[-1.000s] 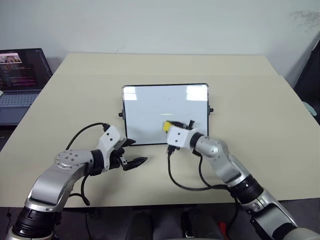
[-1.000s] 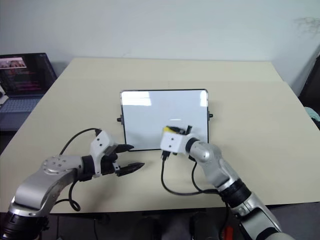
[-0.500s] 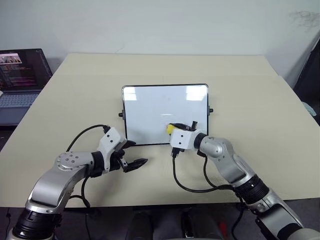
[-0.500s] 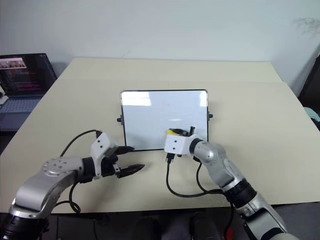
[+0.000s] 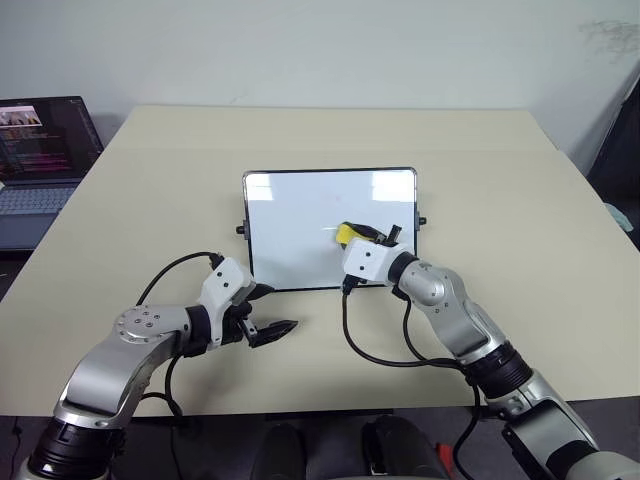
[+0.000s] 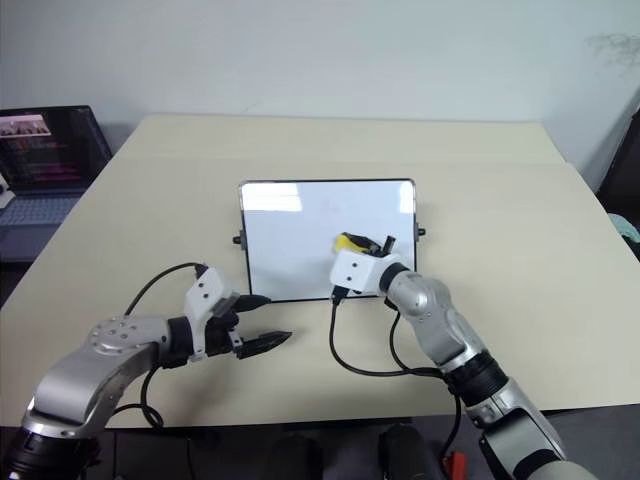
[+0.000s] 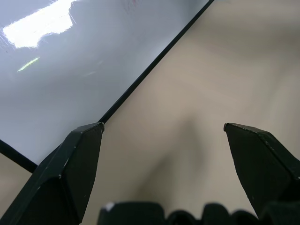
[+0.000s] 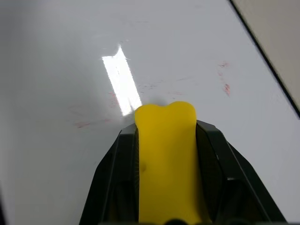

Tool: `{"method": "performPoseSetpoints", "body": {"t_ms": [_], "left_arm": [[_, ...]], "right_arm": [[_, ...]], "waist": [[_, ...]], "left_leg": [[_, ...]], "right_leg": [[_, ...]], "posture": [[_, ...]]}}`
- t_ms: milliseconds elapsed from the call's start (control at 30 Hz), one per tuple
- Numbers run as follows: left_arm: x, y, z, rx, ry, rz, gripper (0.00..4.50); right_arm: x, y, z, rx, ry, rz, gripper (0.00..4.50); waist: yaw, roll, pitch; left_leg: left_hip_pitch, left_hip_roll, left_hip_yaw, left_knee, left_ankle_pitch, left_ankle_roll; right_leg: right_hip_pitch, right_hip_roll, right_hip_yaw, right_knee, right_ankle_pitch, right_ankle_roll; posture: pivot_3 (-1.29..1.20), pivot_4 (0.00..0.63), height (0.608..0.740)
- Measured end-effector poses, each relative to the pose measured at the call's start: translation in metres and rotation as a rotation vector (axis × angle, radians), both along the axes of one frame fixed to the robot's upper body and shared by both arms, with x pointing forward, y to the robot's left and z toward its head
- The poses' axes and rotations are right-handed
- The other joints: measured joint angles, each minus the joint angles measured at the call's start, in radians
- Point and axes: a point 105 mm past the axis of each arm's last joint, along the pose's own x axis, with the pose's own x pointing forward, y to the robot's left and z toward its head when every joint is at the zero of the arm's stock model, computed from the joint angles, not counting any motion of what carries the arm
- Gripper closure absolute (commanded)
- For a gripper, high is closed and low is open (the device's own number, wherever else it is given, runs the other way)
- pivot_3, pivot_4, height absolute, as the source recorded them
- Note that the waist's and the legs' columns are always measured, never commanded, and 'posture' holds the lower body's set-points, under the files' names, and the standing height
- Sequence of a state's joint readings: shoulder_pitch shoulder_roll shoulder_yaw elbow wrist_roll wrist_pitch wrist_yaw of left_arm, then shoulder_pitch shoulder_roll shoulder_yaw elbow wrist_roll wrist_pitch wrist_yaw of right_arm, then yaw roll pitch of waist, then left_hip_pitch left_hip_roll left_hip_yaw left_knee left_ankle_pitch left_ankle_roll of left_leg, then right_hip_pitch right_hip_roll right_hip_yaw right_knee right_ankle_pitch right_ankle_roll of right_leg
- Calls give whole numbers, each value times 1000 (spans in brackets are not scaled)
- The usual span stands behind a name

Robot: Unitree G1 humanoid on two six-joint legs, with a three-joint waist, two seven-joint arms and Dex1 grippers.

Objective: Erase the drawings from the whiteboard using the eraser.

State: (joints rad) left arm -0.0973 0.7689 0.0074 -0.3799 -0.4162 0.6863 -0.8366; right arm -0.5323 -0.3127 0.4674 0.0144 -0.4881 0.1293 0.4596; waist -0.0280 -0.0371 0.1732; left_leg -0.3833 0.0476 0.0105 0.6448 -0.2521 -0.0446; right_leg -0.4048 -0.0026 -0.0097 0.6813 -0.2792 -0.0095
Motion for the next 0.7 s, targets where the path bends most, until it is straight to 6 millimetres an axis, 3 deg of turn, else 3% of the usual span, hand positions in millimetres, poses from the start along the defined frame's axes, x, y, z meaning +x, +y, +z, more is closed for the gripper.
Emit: {"method": "performPoseSetpoints", "body": {"t_ms": [133,233,533,700], "left_arm": [[0,0,0,0,2,0,0],[-1,0,-1,0,4,1,0],[-1,0,-1,0,5,-1,0],[-1,0,-1,0,4,-2,0]], "right_arm": [[-14,6,-21,-62,83,68,3200],[-14,8,-22,-55,76,61,3200],[14,-1,24,67,-124,-72,3200],[-4,15,-2,-22,-18,52,3200]], "waist": [[0,0,0],[0,0,0],[0,0,0],[-2,0,0]], "left_leg": [[1,0,0,0,0,0],[1,0,0,0,0,0],[-1,0,0,0,0,0],[-1,0,0,-1,0,0]], "right_leg": [[0,0,0,1,-1,1],[0,0,0,1,0,1],[-1,0,0,0,0,0],[-1,0,0,0,0,-1]], "posture": [[0,150,740],[0,150,740],[0,150,740],[0,150,740]]}}
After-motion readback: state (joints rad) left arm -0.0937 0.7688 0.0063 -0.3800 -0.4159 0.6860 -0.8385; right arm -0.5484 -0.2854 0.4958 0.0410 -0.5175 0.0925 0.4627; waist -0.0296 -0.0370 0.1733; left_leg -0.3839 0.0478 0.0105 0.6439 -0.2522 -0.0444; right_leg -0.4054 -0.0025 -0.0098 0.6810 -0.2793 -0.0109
